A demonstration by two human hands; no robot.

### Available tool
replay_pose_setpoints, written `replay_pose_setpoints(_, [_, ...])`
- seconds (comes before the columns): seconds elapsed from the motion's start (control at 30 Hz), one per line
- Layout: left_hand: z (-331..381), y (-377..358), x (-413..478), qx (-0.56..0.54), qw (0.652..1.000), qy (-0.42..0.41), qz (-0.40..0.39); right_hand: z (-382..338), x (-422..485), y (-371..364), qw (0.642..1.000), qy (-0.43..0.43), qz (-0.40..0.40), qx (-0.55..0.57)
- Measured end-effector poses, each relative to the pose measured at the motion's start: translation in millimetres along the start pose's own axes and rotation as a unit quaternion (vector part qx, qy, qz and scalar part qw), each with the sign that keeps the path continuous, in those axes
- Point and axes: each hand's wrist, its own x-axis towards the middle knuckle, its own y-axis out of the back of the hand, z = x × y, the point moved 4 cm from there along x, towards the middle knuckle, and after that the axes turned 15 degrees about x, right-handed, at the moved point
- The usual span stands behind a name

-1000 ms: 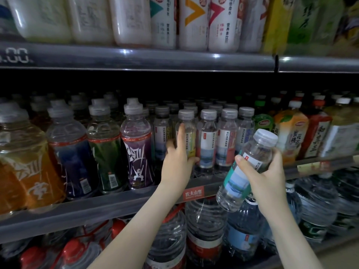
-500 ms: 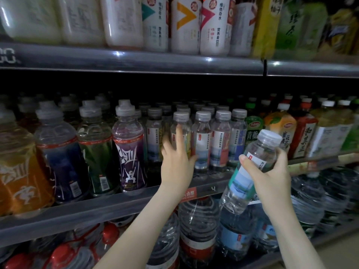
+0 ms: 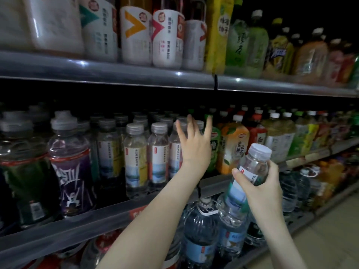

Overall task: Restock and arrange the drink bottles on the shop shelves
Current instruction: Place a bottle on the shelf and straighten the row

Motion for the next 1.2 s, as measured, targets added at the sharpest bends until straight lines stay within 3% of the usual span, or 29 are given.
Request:
replay_pose_setpoints(0.1, [4.4, 3.2, 0.0, -0.003, 0.997, 0.024, 0.067, 3.9, 2.2, 7.5, 1.0, -0.003, 0.007, -0.003])
replay_pose_setpoints(0.23, [7.0, 19.4, -10.8, -0.138, 0.975, -0.016, 0.172, 9.4, 3.3, 9.6, 1.0, -0.006, 0.014, 0.001])
replay_pose_setpoints(0.3, [7.3, 24.7, -21.4, -0.216, 0.963, -0.055, 0.151, 10.6, 3.0, 8.1, 1.0, -0.005, 0.018, 0.012])
replay_pose_setpoints(0.4, [-0.2, 24.0, -34.3, -0.244, 0.966, -0.036, 0.07, 9.1, 1.2, 4.6, 0.999, 0.004, 0.021, 0.027])
replay_pose_setpoints(0.53, [-10.9, 29.4, -47.2, -0.293, 0.952, -0.056, 0.074, 3.1, -1.9, 1.2, 0.998, 0.035, 0.035, 0.047])
replay_pose_setpoints(0.73, [-71.8, 76.6, -65.7, -0.496, 0.858, 0.046, 0.123, -8.2, 8.0, -5.9, 0.989, 0.089, 0.072, 0.092])
replay_pose_setpoints(0.9, [-146.1, 93.1, -79.3, -0.567, 0.8, 0.132, 0.145, -1.8, 25.8, -35.7, 0.992, 0.076, 0.022, 0.1])
replay_pose_setpoints(1.0, [-180.5, 88.7, -88.5, -0.576, 0.796, 0.16, 0.095, 1.7, 36.1, -58.9, 0.989, 0.079, -0.019, 0.122])
replay_pose_setpoints(1.2, [-220.5, 92.3, -101.1, -0.537, 0.82, 0.196, 0.037, 17.5, 54.0, -104.8, 0.987, 0.058, -0.12, 0.092])
